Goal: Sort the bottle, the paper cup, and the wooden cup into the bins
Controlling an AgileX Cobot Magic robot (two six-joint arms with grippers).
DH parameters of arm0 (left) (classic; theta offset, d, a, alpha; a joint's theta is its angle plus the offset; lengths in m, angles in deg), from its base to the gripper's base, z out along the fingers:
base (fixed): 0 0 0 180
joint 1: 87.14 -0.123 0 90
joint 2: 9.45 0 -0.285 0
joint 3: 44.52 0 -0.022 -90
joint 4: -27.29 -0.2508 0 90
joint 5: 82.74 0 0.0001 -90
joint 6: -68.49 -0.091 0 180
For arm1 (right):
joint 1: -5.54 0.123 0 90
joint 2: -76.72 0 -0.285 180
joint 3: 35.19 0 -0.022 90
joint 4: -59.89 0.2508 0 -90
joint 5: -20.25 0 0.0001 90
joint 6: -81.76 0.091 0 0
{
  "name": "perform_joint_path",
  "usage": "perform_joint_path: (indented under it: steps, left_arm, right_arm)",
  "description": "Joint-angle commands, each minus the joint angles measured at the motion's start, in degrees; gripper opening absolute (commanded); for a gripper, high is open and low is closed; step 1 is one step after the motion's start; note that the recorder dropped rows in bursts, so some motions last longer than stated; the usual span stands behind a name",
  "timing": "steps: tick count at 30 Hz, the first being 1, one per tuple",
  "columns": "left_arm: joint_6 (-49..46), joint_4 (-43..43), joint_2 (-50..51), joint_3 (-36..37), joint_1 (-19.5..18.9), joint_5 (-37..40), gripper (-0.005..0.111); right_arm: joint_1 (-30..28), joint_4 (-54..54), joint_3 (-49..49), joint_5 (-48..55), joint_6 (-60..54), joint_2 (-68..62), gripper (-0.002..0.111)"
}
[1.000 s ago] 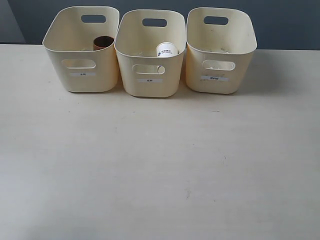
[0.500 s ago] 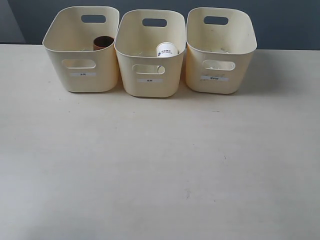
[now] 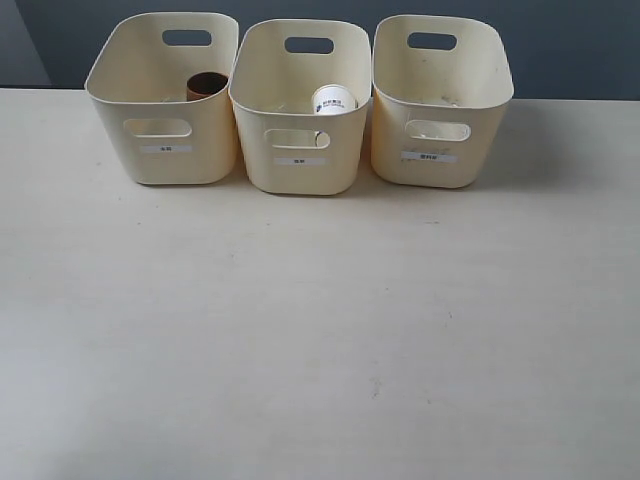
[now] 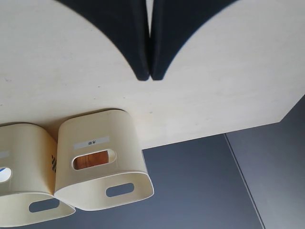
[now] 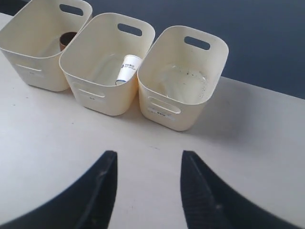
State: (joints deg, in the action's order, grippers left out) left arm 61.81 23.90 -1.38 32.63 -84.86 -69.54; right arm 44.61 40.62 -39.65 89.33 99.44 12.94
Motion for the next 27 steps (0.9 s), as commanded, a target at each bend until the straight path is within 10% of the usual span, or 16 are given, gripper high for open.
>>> perform_joint_path:
  steps: [1,27]
  left_arm:
    - [0.11,-0.33,-0.28,0.07,0.18,-0.29,0.000]
    - [0.11,-0.33,-0.28,0.07,0.18,-0.29,0.000]
  right_arm:
    - [-0.26,-1.30,7.45,-2.89,0.37,7.34,0.042]
    - [-0.26,-5.81,38.51,-5.02,9.44,45.05,0.042]
